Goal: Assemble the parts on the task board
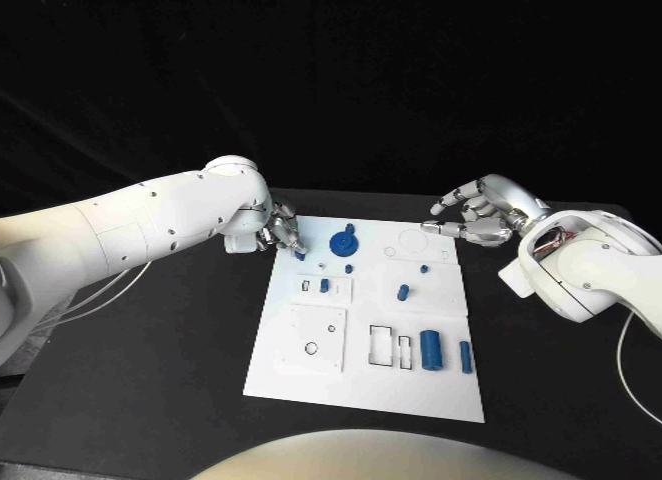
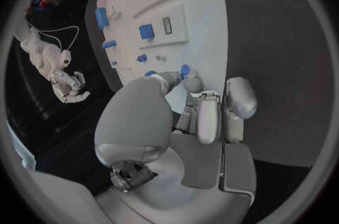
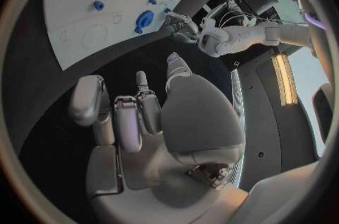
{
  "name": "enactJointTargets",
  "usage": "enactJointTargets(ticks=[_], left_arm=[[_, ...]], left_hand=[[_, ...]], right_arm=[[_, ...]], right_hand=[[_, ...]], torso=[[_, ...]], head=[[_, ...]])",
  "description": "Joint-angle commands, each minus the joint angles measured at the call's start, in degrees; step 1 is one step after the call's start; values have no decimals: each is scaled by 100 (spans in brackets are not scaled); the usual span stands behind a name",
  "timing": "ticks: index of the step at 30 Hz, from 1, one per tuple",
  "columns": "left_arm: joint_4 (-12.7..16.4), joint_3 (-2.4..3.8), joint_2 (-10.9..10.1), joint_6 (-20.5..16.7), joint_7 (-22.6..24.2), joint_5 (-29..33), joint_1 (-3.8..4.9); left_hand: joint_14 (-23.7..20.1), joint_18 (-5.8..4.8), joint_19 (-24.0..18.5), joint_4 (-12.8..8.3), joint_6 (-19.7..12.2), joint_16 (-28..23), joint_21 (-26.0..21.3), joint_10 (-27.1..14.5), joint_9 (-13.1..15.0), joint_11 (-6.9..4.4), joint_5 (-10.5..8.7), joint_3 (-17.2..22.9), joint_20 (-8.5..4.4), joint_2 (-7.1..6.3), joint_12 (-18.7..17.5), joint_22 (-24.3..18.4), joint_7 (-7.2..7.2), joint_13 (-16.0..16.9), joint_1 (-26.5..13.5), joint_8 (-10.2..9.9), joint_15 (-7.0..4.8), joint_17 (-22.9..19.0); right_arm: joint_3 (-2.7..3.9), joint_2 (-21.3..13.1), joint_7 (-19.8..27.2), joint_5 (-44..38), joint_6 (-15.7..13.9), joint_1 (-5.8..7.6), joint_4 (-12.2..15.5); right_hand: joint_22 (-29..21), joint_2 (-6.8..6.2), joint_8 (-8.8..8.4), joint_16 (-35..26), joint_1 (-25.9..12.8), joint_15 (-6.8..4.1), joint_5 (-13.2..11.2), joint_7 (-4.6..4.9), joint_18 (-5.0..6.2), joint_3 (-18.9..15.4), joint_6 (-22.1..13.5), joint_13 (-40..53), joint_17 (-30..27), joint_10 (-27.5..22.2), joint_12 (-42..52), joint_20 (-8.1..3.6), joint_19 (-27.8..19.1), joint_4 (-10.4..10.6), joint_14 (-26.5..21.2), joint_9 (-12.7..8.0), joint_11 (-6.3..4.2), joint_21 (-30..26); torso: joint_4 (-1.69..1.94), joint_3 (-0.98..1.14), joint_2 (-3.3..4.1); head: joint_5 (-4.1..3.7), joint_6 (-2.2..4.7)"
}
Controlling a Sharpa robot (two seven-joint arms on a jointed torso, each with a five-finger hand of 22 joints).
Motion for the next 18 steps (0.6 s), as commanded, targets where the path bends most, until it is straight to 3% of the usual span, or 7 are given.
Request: enactJointTargets(ticks=[1,13,18], left_arm=[[103,12,-60,-201,75,270,-2],[1162,66,-728,-870,111,524,-6],[1456,66,-891,-999,121,546,-21]], left_hand=[[260,11,6,-523,-6,9,6,52,144,6,8,649,4,-33,-7,25,-38,0,-10,75,24,125],[270,-7,82,-826,19,19,71,191,248,-23,18,1323,-22,-224,70,137,-63,76,-281,261,-6,144],[272,-22,136,-962,68,20,118,279,265,-41,31,1596,-38,-334,130,218,-80,169,-401,311,-24,146]], right_arm=[[0,2,29,-54,30,-4,5],[0,-30,25,-54,28,-4,16],[0,-33,24,-54,28,-4,12]], right_hand=[[5,21,24,-22,-51,-11,28,-30,71,-33,-30,417,288,-4,-21,-17,10,-4,355,8,-11,-24],[2,34,28,-24,-51,-12,28,-31,72,-36,-30,416,283,-5,-22,-18,10,-3,354,10,-12,-31],[2,34,28,-24,-51,-12,28,-31,72,-36,-30,416,283,-5,-22,-18,10,-3,354,10,-12,-31]], torso=[[1,4,2],[4,6,-8],[7,-1,-5]], head=[[7,6],[16,-12],[24,-26]])
